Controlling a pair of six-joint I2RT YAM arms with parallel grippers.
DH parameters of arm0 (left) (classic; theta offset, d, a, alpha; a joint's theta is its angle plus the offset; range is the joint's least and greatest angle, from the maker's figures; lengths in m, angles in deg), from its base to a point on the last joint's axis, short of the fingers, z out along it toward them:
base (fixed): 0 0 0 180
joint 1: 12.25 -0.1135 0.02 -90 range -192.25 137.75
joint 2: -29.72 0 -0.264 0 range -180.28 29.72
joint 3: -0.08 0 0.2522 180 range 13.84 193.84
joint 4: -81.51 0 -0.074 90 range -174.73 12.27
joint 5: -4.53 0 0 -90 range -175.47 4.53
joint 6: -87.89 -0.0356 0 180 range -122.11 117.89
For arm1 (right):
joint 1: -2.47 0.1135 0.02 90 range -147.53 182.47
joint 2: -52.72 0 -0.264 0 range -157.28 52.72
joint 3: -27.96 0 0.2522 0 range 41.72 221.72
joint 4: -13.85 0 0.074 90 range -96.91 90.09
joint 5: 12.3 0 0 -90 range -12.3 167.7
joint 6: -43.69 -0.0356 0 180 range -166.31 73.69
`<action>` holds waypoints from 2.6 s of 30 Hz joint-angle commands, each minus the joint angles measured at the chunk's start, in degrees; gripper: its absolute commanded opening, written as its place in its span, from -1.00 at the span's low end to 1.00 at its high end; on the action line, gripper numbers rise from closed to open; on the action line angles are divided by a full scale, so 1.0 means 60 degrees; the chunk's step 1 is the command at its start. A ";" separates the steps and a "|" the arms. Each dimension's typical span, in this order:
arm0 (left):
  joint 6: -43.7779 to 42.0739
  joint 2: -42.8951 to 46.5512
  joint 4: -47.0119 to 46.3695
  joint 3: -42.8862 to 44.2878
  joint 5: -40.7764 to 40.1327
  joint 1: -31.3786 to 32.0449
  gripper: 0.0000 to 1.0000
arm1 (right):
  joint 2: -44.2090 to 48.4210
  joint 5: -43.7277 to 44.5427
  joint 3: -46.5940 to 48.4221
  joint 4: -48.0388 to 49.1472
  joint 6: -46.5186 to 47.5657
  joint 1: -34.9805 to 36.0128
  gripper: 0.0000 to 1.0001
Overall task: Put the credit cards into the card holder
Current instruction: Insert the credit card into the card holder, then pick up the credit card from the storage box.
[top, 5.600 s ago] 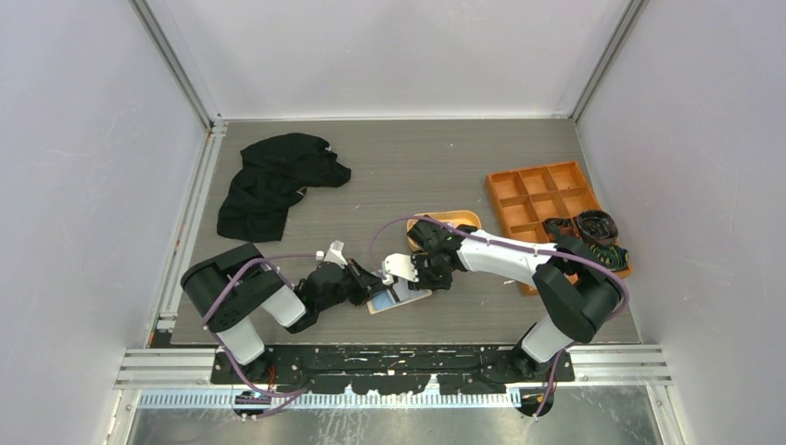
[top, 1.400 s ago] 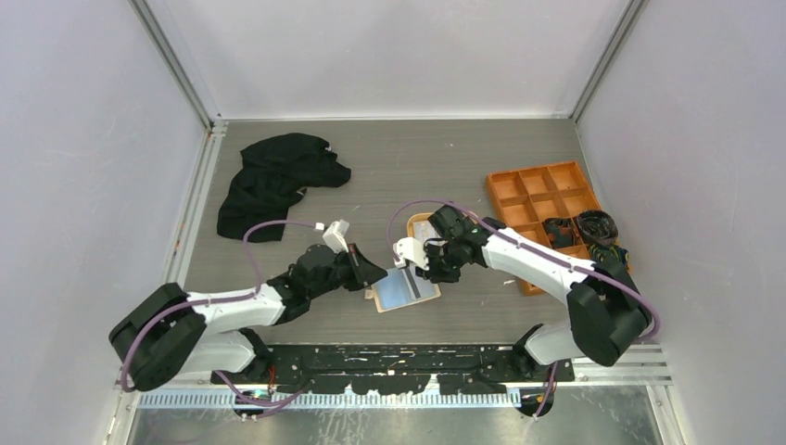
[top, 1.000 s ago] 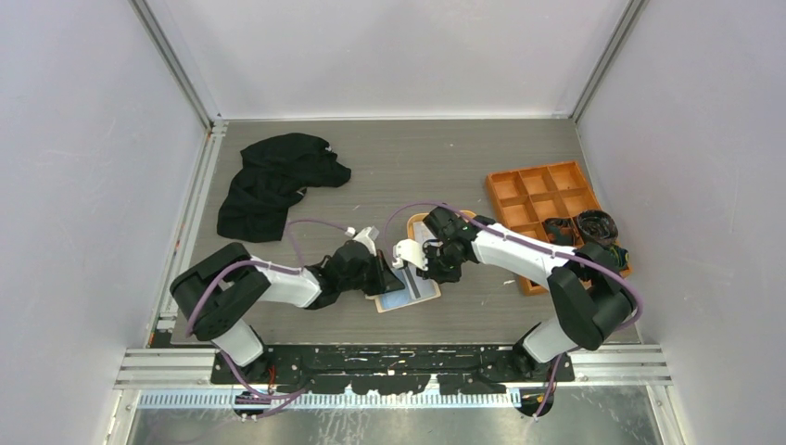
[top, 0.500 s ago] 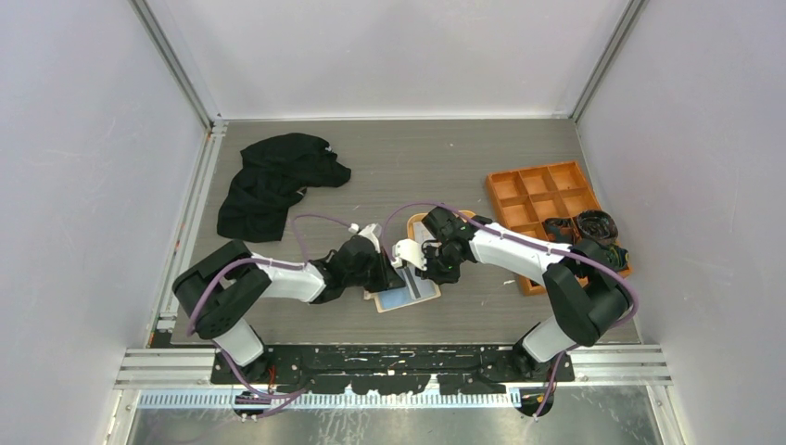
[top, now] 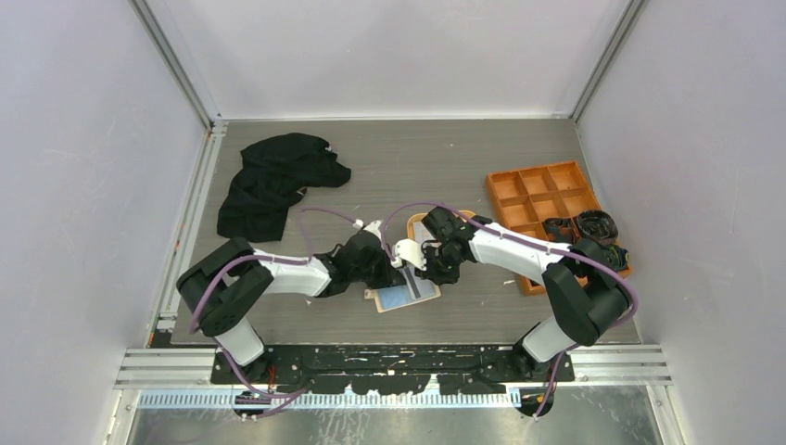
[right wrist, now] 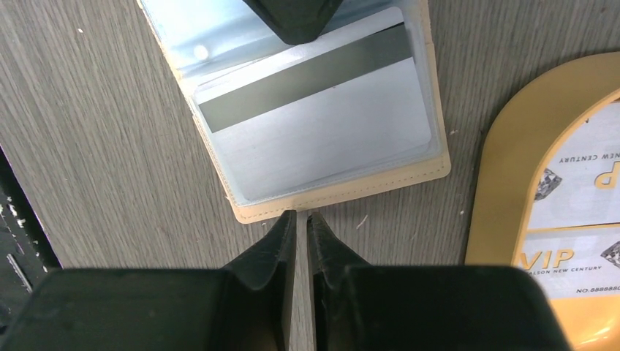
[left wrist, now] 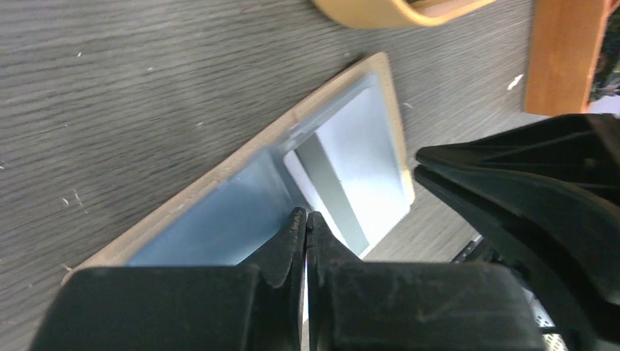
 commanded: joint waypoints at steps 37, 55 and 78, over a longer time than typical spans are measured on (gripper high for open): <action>-0.1414 0.6227 -0.0720 -0.2217 -0.0418 -0.1281 0.91 | 0.2000 -0.4040 0.3186 -0.0376 -0.5294 -0.4536 0.97; -0.2763 -0.0484 -0.5385 0.0326 0.1438 -0.2777 0.15 | -0.1416 -0.3283 0.1720 0.4313 -1.0508 -0.4557 0.47; -0.3782 -0.1707 -0.4833 0.0661 0.0808 -0.1733 -0.23 | -0.3345 -0.3518 0.2364 0.3679 -1.0868 -0.3889 0.01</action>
